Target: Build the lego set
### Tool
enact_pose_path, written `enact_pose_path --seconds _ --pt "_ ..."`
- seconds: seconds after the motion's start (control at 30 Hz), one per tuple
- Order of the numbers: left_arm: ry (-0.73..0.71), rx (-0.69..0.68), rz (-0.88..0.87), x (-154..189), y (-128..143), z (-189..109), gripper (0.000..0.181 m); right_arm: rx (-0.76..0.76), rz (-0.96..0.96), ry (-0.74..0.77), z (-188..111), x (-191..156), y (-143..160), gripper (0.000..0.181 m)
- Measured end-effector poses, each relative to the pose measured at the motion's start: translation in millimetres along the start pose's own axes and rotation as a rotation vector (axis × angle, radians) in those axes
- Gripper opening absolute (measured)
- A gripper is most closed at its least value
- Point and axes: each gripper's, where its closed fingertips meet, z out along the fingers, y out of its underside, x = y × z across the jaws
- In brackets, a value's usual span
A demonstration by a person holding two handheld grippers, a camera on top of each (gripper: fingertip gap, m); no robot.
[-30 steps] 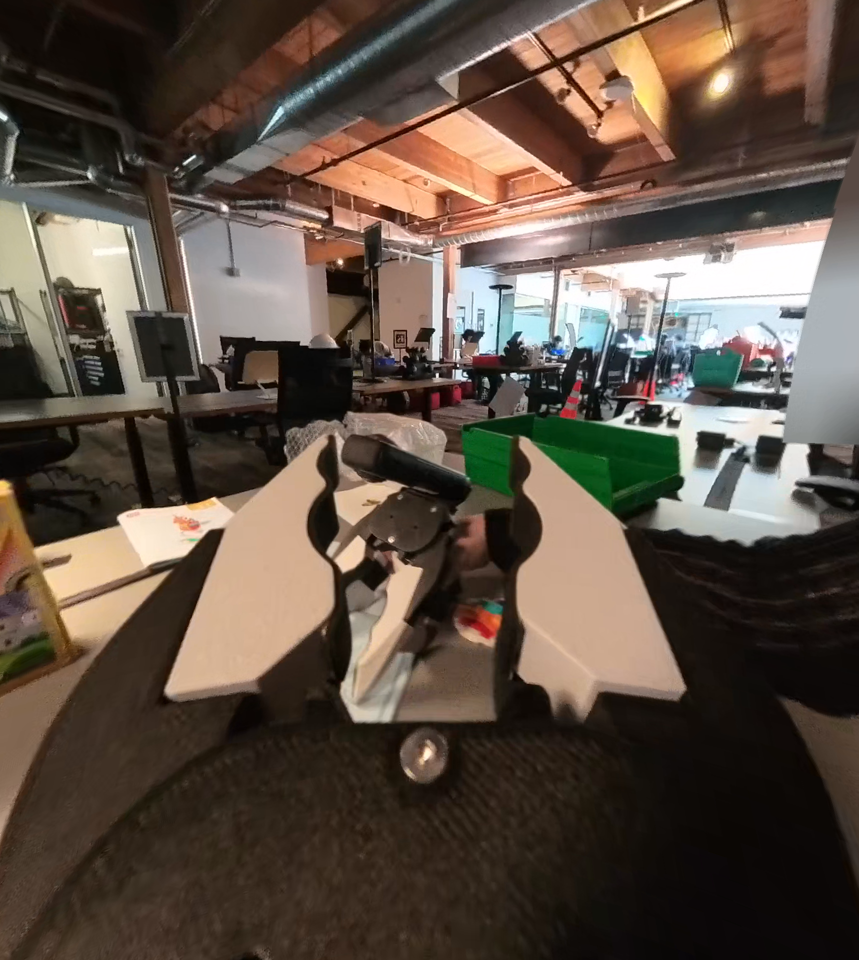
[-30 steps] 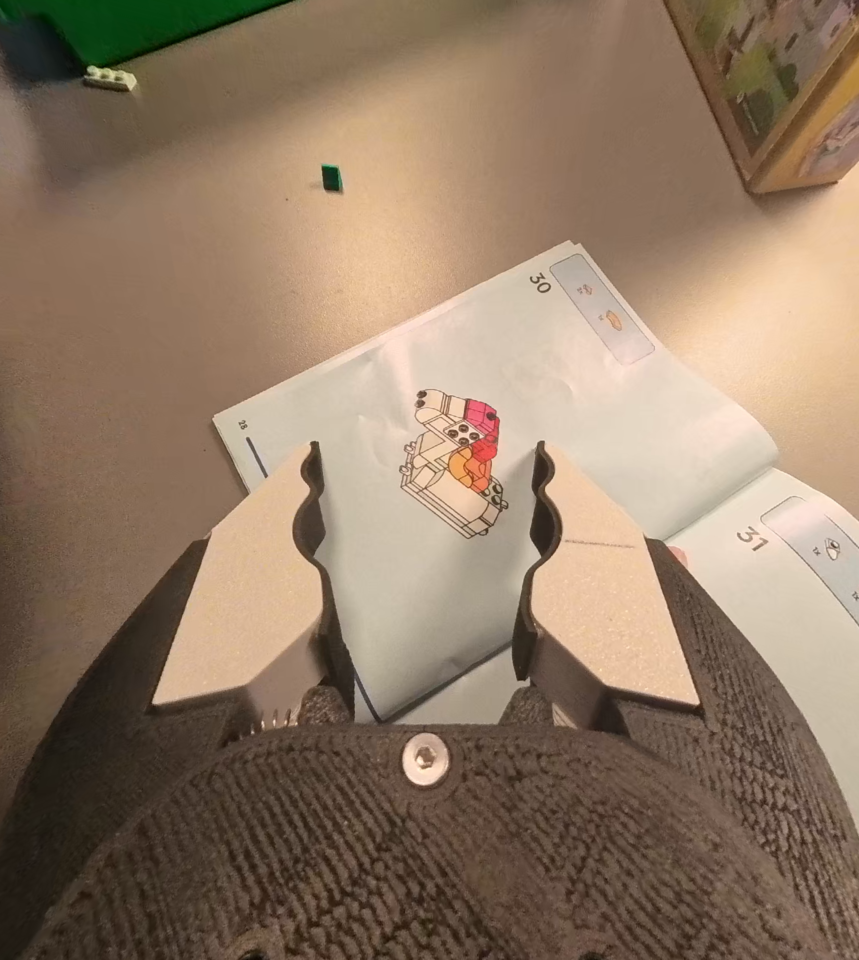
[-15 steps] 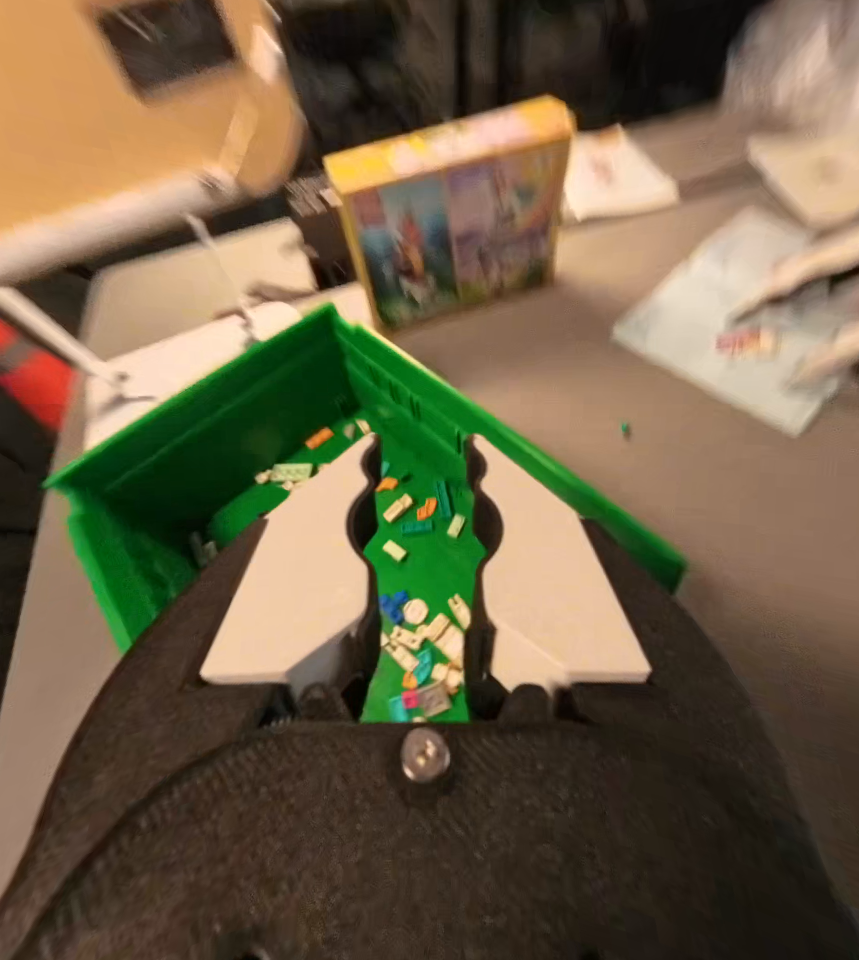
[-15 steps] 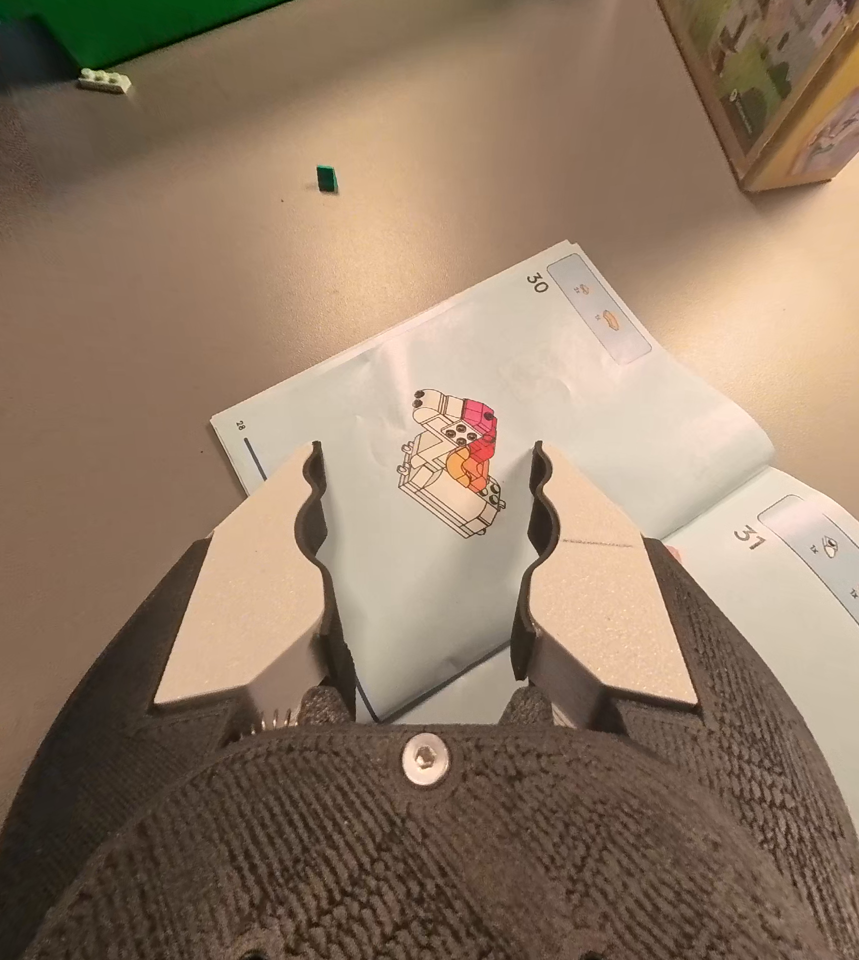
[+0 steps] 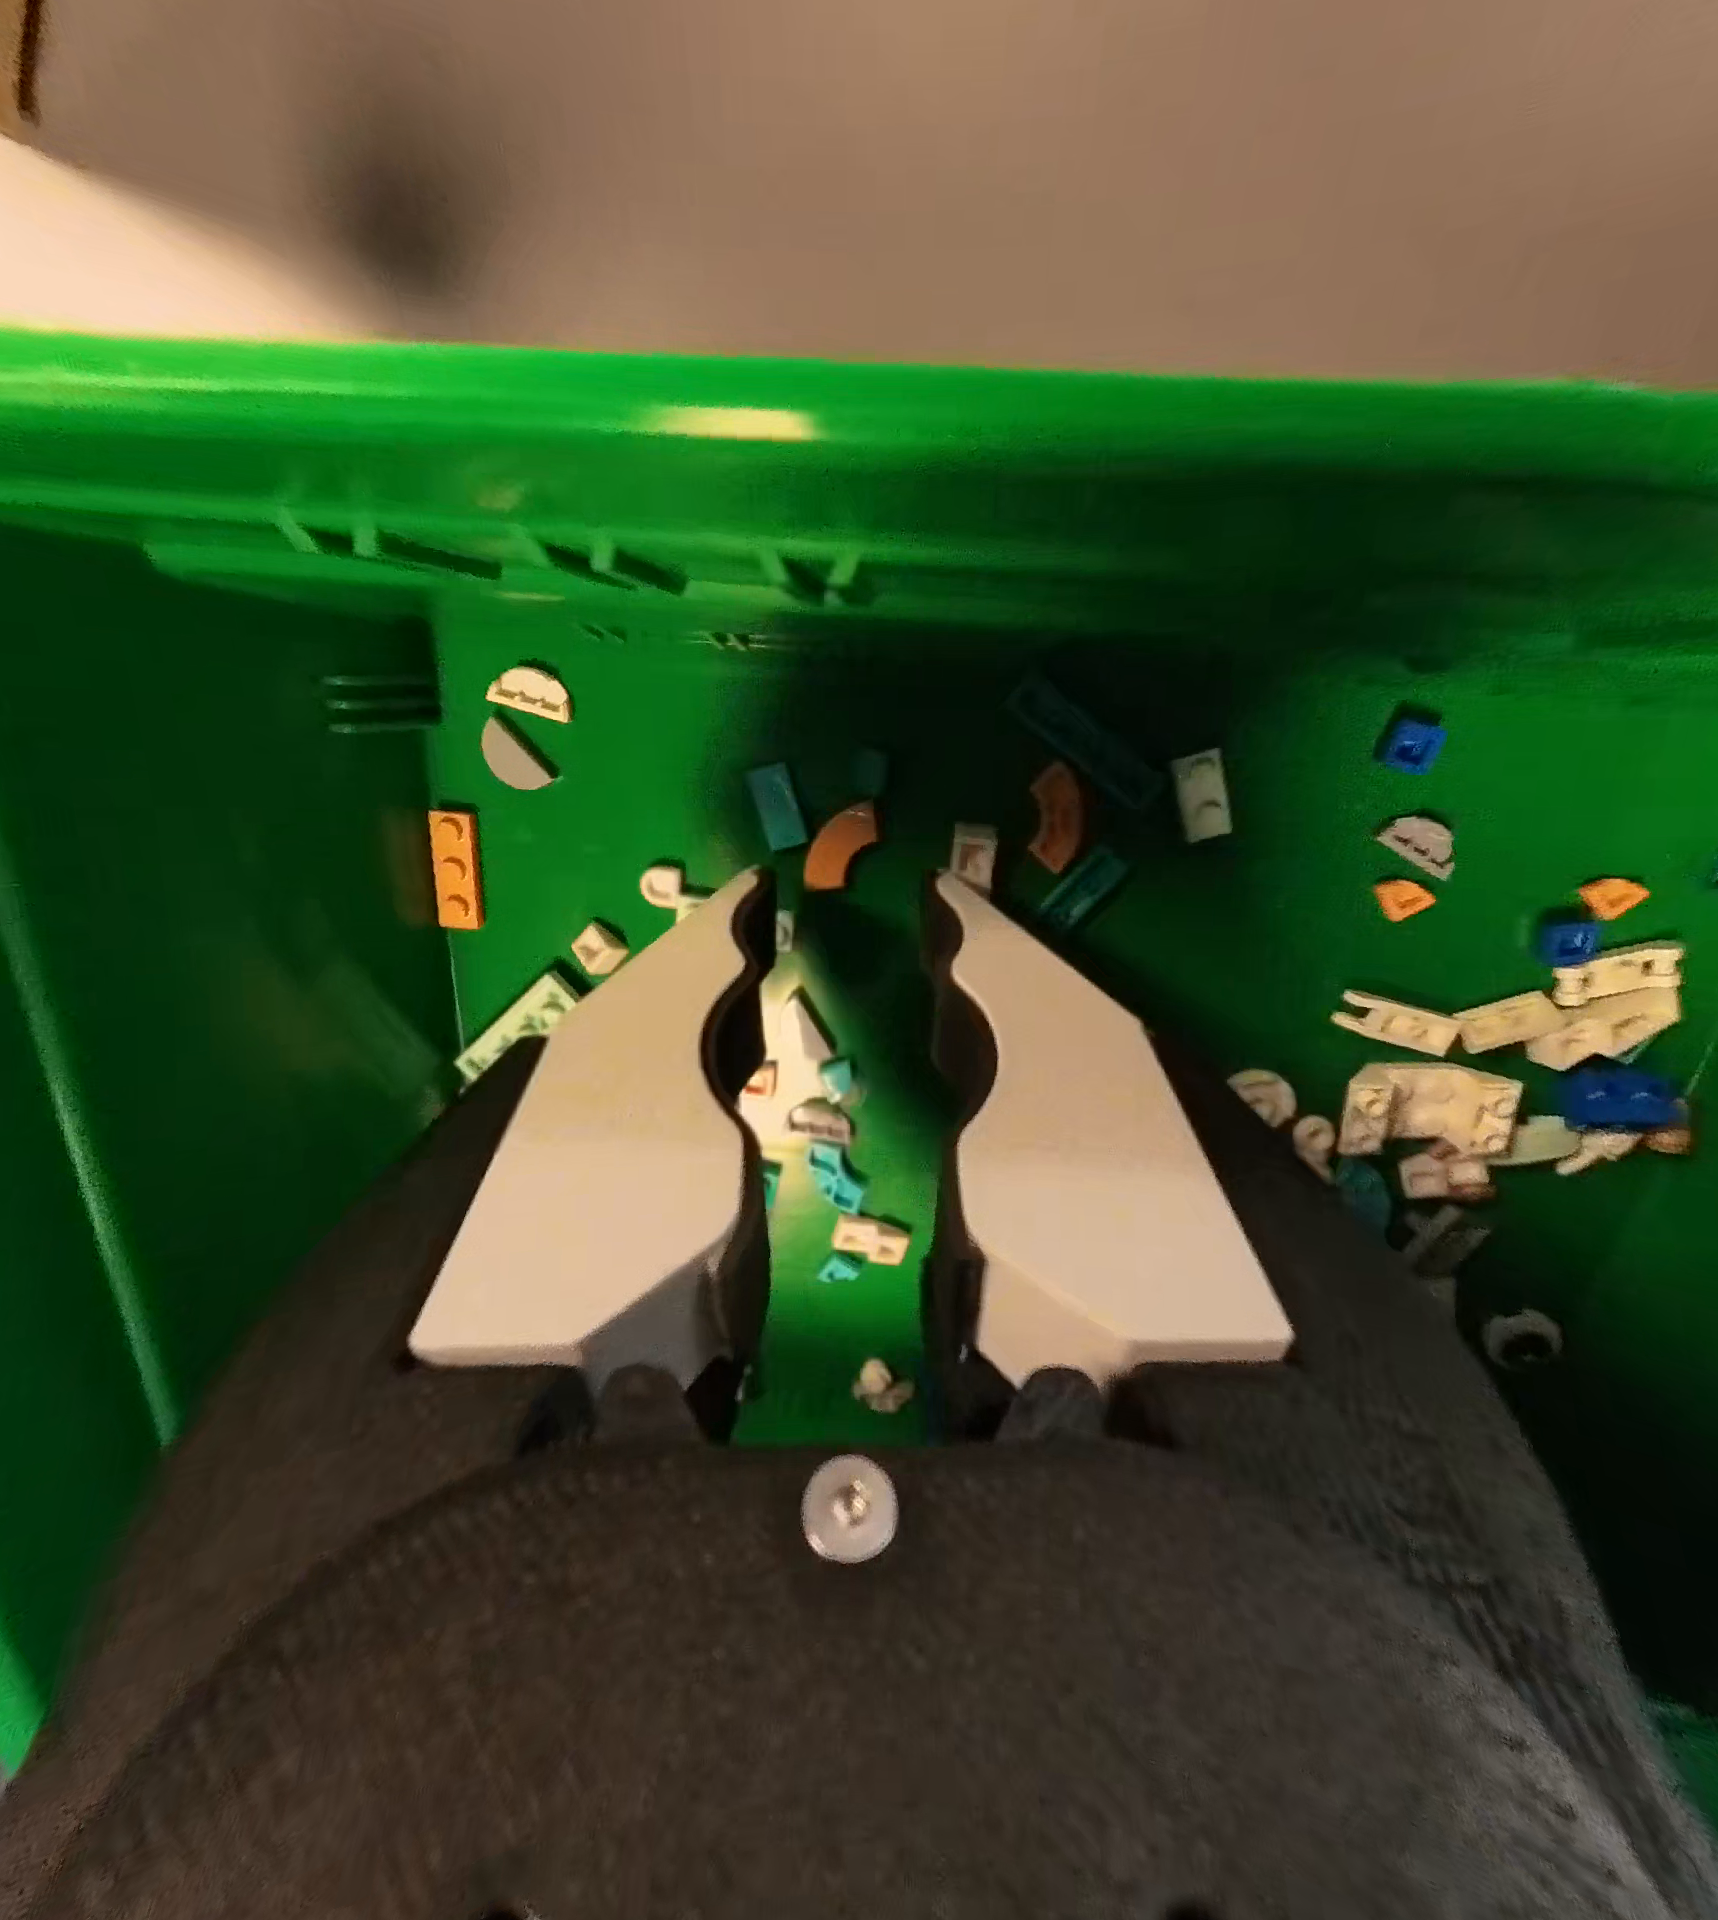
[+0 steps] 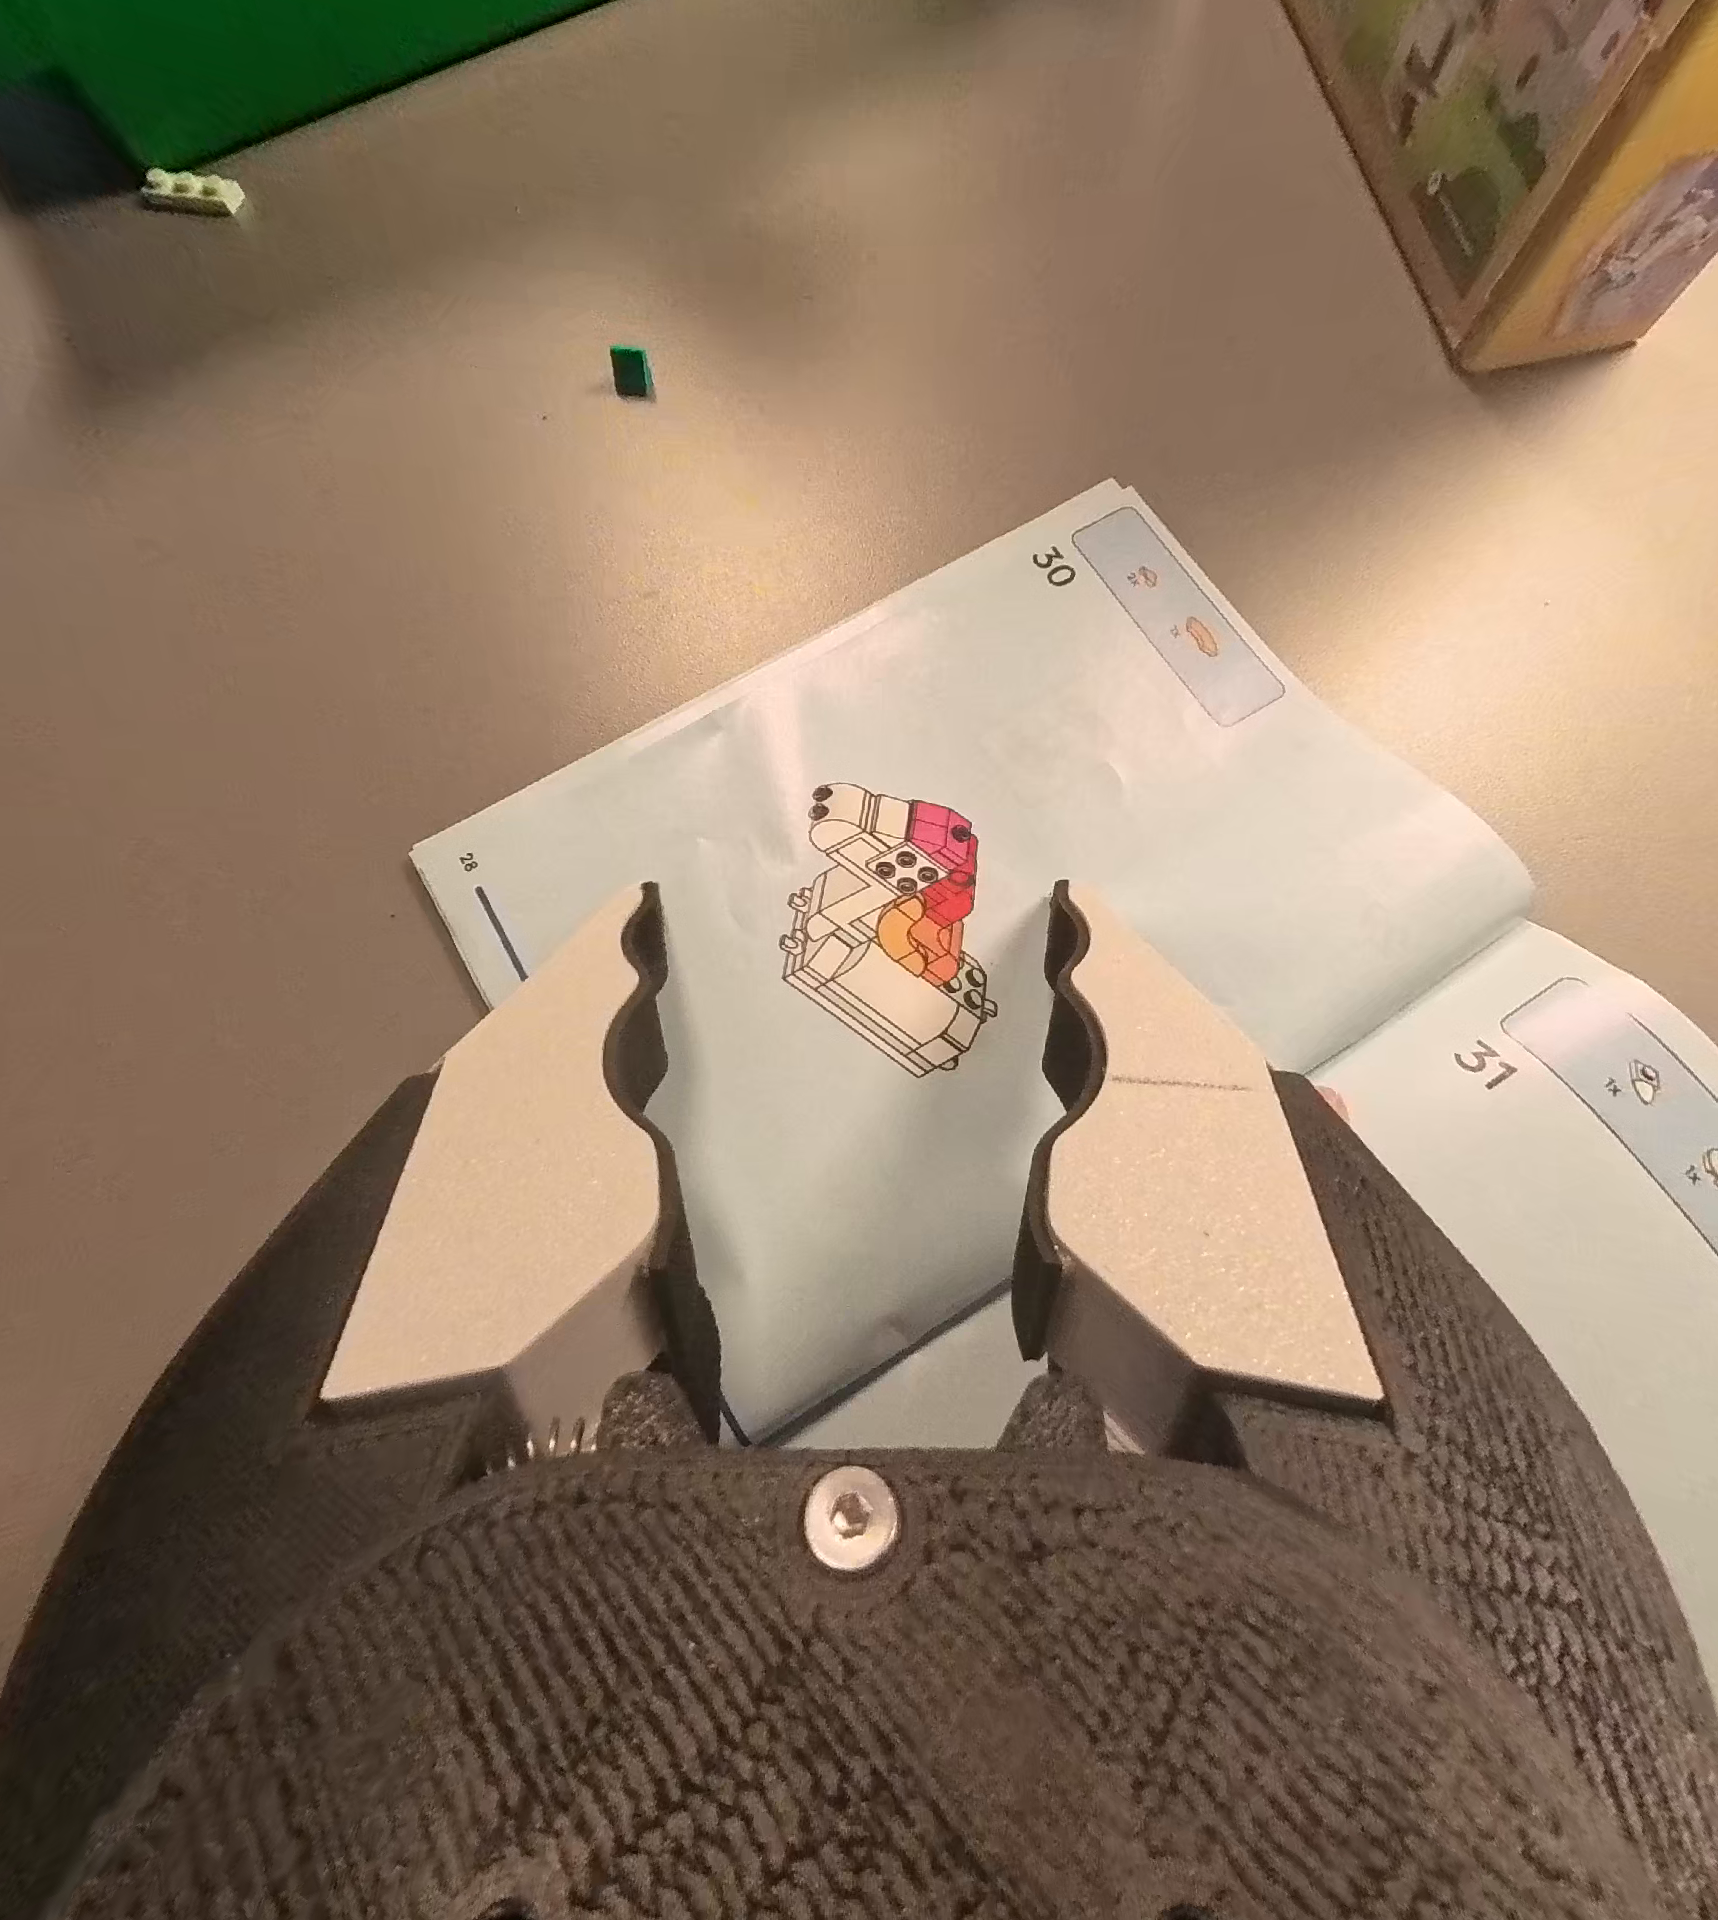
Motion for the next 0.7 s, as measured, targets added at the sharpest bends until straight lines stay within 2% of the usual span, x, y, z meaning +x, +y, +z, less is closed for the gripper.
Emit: enact_pose_path --seconds 0.1,0.23,0.3,0.43,0.5,0.57,0.63,0.7 --pt "0.060 0.000 -0.009 0.3 -0.5 5.6 0.023 0.001 0.005 -0.001 0.0 0.4 -0.2 0.072" --pt "0.092 0.011 -0.012 0.8 -2.1 7.9 0.007 0.005 0.015 -0.003 -0.4 1.1 -0.6 0.071" --pt "0.097 0.023 -0.026 0.6 -2.6 8.1 0.007 0.004 0.014 -0.001 -0.3 1.2 -0.5 0.071" --pt "0.015 0.045 -0.042 -4.1 -0.9 -0.7 0.007 0.003 0.012 0.002 -0.2 1.5 -0.4 0.071" --pt "-0.111 0.172 -0.084 -11.3 -17.6 -29.6 0.007 0.004 0.013 0.002 -0.3 1.6 -0.5 0.071" --pt "-0.255 0.396 -0.133 -7.0 -47.8 -82.0 0.007 0.004 0.014 0.003 -0.3 1.8 -0.6 0.070" --pt "-0.328 0.657 -0.147 25.6 -81.5 -142.2 0.007 0.004 0.014 0.003 -0.3 1.8 -0.5 0.070" --pt "-0.273 0.853 -0.164 80.2 -108.6 -179.7 0.007 0.003 0.012 0.005 -0.2 1.8 -0.4 0.070"
